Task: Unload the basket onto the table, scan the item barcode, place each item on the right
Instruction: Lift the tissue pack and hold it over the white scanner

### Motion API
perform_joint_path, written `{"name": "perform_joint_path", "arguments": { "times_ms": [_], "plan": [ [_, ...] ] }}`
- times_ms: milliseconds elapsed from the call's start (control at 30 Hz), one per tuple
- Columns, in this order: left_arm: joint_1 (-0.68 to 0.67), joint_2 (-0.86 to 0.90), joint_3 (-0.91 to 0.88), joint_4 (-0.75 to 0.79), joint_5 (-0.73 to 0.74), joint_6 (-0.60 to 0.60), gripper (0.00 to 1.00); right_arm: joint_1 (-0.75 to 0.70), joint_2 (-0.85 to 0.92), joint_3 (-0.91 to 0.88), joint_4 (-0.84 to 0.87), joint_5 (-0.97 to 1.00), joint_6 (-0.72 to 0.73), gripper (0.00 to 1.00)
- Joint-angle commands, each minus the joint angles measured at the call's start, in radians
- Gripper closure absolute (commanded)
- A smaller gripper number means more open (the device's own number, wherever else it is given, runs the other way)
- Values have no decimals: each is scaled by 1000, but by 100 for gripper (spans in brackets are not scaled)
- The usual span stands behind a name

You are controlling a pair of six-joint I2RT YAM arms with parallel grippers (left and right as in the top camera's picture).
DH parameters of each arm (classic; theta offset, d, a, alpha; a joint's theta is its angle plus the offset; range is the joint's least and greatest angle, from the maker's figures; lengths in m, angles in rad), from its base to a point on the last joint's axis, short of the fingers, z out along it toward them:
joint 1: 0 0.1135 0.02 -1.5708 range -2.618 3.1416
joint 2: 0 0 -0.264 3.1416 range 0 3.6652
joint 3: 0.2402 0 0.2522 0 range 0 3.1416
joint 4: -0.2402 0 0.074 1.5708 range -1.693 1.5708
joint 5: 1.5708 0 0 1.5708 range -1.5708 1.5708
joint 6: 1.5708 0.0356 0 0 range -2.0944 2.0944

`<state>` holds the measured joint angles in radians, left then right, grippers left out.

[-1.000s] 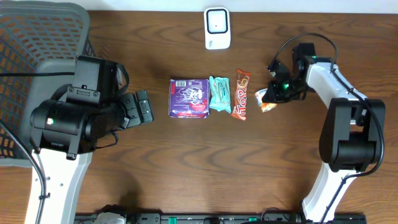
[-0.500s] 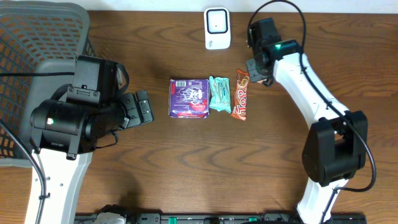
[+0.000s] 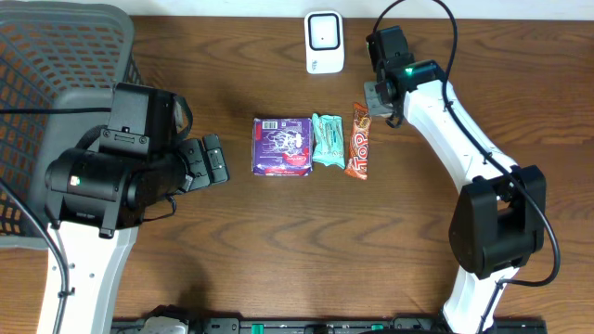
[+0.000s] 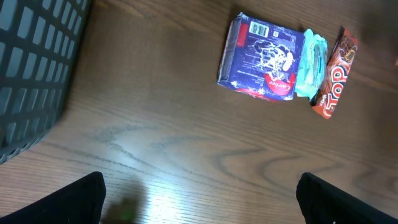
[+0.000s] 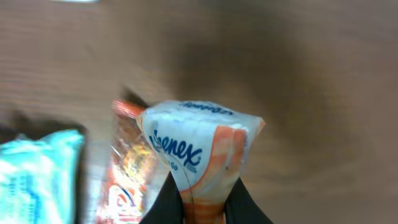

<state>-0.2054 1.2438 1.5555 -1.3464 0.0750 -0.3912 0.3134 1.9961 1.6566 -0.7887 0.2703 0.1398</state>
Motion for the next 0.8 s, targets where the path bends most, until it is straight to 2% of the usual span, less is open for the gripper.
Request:
{"name": "perform_joint_path", "arguments": {
  "times_ms": [0, 200, 333, 500, 633, 767],
  "plan": [
    [4, 4, 0, -4, -13, 13, 2, 32, 2, -2, 121, -96, -85, 99],
    [4, 4, 0, -4, -13, 13, 2, 92, 3, -2, 394, 58, -127, 99],
    [4, 4, 0, -4, -13, 13, 2, 114, 10, 0, 598, 81, -235, 99],
    [4, 4, 0, -4, -13, 13, 2, 119, 55, 47, 741, 87, -235, 99],
    [4, 4, 0, -4, -13, 13, 2, 119, 140, 121, 769, 87, -242, 99],
    [4, 4, 0, -4, -13, 13, 2, 119, 283, 315, 635, 87, -242, 99]
  ]
}}
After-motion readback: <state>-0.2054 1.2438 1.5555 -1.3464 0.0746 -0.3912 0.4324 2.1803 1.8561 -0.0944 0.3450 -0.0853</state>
